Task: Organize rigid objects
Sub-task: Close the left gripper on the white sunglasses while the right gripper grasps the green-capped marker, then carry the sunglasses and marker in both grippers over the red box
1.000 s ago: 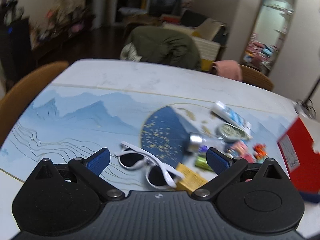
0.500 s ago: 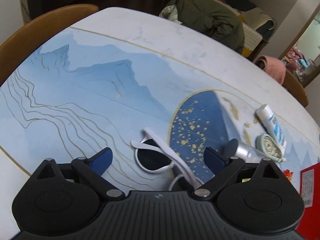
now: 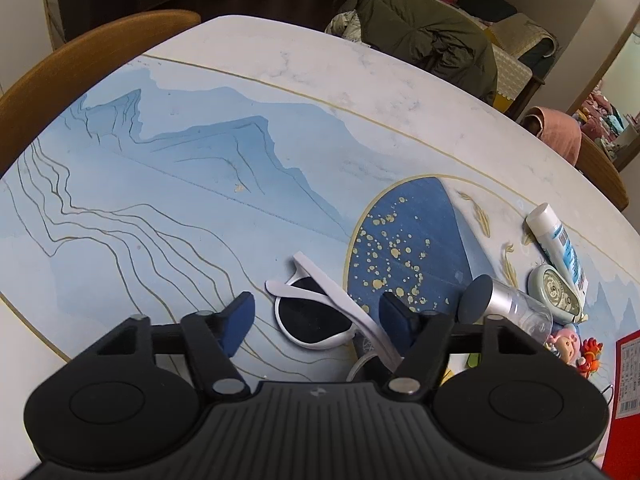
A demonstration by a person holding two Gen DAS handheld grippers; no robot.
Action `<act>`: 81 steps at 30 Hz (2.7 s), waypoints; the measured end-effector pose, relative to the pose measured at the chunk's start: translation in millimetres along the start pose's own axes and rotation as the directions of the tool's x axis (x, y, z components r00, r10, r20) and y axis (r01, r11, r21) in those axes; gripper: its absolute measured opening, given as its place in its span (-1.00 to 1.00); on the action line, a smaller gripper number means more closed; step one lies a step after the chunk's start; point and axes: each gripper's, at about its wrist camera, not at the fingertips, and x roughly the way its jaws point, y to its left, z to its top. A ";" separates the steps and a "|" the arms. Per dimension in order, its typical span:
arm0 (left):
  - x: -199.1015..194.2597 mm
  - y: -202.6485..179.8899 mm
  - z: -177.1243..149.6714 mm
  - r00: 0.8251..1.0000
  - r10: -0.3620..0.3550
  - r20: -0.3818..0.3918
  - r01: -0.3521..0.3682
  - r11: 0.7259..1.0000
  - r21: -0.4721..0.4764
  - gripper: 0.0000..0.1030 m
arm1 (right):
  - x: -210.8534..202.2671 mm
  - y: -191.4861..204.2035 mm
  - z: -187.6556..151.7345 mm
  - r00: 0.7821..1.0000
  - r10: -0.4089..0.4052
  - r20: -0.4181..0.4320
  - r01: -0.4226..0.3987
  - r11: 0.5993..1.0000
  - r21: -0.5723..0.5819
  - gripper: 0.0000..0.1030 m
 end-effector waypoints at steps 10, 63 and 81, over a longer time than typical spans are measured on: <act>-2.1 0.3 -5.3 0.999 0.000 0.032 -0.002 0.998 0.069 -0.15 | 8.5 -3.9 0.4 0.999 -0.017 -0.030 0.018 0.999 0.029 0.01; -174.8 -57.4 -102.2 0.912 -0.410 -0.019 0.393 0.858 0.331 -0.87 | -195.7 -62.4 -58.4 0.959 -0.227 0.168 0.148 0.912 0.383 -0.63; -178.5 -281.3 -109.8 0.851 -0.512 -0.116 0.501 0.724 0.475 -0.87 | -208.5 -235.5 -63.7 0.945 -0.300 0.128 0.224 0.882 0.415 -0.63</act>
